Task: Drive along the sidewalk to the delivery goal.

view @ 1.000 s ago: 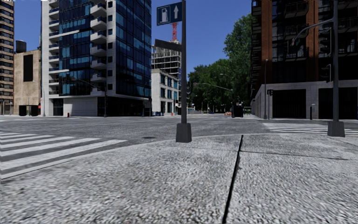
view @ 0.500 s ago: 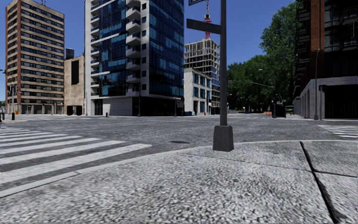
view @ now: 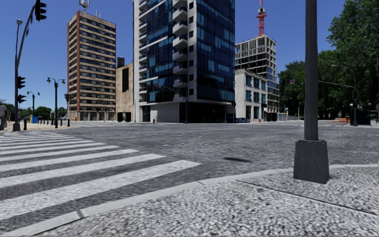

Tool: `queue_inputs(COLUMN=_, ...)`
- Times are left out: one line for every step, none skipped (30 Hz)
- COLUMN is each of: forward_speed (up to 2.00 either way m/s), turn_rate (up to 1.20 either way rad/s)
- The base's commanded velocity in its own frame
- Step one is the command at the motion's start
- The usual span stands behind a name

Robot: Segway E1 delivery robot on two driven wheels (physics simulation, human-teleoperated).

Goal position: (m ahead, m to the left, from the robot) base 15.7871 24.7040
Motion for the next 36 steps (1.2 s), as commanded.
queue_inputs(forward_speed=2.0, turn_rate=0.64)
queue_inputs(forward_speed=2.0, turn_rate=0.67)
queue_inputs(forward_speed=2.0, turn_rate=0.67)
queue_inputs(forward_speed=2.0, turn_rate=0.68)
queue_inputs(forward_speed=2.0, turn_rate=0.75)
queue_inputs(forward_speed=2.0, turn_rate=0.78)
queue_inputs(forward_speed=2.0, turn_rate=0.78)
queue_inputs(forward_speed=2.0, turn_rate=0.79)
queue_inputs(forward_speed=2.0, turn_rate=0.8)
queue_inputs(forward_speed=1.93, turn_rate=0.8)
queue_inputs(forward_speed=1.7, turn_rate=0.8)
queue_inputs(forward_speed=1.7, turn_rate=0.8)
queue_inputs(forward_speed=1.54, turn_rate=0.8)
queue_inputs(forward_speed=1.49, turn_rate=0.8)
queue_inputs(forward_speed=1.48, turn_rate=0.83)
queue_inputs(forward_speed=1.47, turn_rate=0.84)
queue_inputs(forward_speed=1.47, turn_rate=0.84)
queue_inputs(forward_speed=1.46, turn_rate=0.85)
queue_inputs(forward_speed=1.45, turn_rate=0.85)
queue_inputs(forward_speed=1.45, turn_rate=0.85)
queue_inputs(forward_speed=1.45, turn_rate=0.85)
queue_inputs(forward_speed=1.45, turn_rate=0.85)
queue_inputs(forward_speed=1.45, turn_rate=0.85)
queue_inputs(forward_speed=1.45, turn_rate=0.85)
queue_inputs(forward_speed=1.45, turn_rate=0.85)
queue_inputs(forward_speed=1.45, turn_rate=0.85)
queue_inputs(forward_speed=1.45, turn_rate=0.85)
queue_inputs(forward_speed=1.45, turn_rate=0.85)
queue_inputs(forward_speed=1.45, turn_rate=0.85)
queue_inputs(forward_speed=1.45, turn_rate=0.85)
queue_inputs(forward_speed=1.45, turn_rate=0.83)
queue_inputs(forward_speed=1.43, turn_rate=0.81)
queue_inputs(forward_speed=1.41, turn_rate=0.79)
queue_inputs(forward_speed=1.4, turn_rate=0.78)
queue_inputs(forward_speed=1.4, turn_rate=0.78)
queue_inputs(forward_speed=1.39, turn_rate=0.71)
